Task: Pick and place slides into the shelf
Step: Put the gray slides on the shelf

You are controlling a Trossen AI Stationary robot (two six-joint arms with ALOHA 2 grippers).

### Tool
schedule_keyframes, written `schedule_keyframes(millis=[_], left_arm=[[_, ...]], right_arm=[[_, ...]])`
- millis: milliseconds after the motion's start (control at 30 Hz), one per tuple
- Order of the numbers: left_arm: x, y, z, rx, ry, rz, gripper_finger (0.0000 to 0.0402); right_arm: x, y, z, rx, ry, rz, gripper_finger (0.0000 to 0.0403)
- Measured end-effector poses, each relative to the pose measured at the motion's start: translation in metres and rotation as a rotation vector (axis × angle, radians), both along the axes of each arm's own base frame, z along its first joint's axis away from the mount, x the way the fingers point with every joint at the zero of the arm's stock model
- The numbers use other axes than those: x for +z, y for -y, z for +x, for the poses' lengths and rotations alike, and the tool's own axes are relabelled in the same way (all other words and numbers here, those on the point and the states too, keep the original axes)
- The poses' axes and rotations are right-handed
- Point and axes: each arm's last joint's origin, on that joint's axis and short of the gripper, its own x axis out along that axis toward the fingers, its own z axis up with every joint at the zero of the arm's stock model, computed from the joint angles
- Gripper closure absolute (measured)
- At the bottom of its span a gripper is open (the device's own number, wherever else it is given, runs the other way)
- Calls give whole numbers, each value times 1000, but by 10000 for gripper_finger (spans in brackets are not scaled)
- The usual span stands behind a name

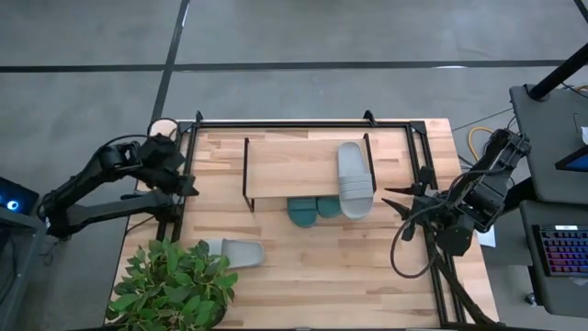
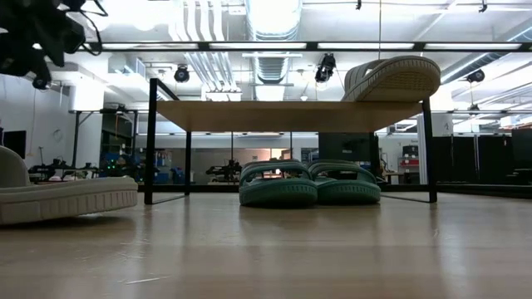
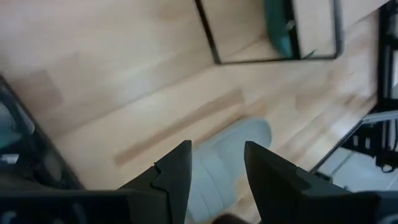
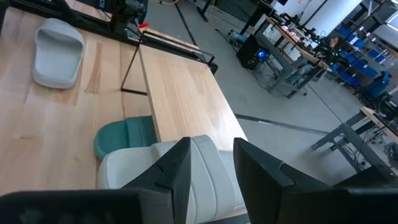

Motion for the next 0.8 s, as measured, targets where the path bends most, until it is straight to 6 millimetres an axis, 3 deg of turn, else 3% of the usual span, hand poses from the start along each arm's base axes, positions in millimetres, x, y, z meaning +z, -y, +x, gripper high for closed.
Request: schedule_keyframes(millis=[300,600,800], left_arm=[[-20,-4,11,-9,-110,-148,269],[-36,-4,20,35,-142,-76,269],[-35,5,13,84,-127,-34,269]], right_arm=[[-9,0,0,0,-21,-24,291],[-18,0,0,-2,-37,-47,291],[-17,0,0,-2,-37,-46,291]])
